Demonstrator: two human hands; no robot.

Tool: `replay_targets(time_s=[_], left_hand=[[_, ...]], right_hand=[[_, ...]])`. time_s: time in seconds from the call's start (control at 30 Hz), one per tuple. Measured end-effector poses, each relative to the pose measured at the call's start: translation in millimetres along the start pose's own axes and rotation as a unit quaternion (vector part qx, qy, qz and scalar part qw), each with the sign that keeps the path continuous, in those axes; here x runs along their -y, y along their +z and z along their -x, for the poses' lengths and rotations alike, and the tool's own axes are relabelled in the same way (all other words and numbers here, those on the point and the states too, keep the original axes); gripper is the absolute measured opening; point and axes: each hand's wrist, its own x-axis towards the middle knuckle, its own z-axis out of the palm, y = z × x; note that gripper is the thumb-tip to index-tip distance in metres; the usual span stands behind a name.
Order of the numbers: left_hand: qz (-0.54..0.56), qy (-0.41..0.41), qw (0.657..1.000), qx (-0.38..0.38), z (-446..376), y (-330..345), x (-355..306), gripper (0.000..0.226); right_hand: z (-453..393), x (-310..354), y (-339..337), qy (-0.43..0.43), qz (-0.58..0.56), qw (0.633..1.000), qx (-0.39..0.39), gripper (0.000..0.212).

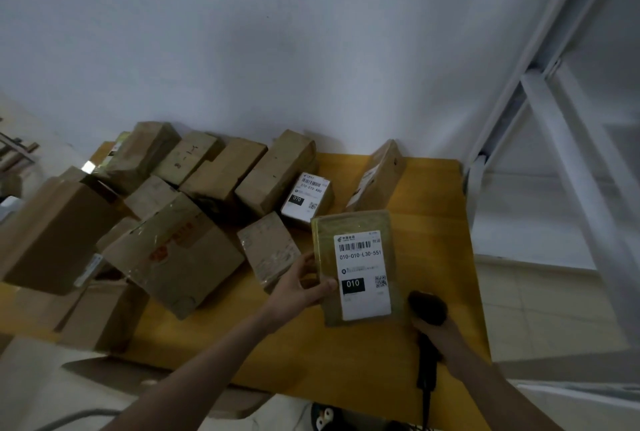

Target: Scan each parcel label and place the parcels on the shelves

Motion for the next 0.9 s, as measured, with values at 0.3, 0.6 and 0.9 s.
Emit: replay_targets(time_s=[0.3, 0.6, 0.9], left_hand=[[-0.018, 0.007, 1.000, -0.009, -14, 8, 4, 0.072], [-0.031, 0.026, 0.999, 0.002, -22, 27, 9, 0.086], [-0.031, 0.029, 0.999, 0.013, -17, 33, 12, 0.090]], right_hand=[[70, 25, -3, -0.188, 0.074, 0.975, -0.089, 0.021], [145, 53, 31, -0.303, 0.070, 0.950, -0.033, 0.024], [146, 49, 36, -0.306, 0.074, 0.948, -0.041, 0.016]])
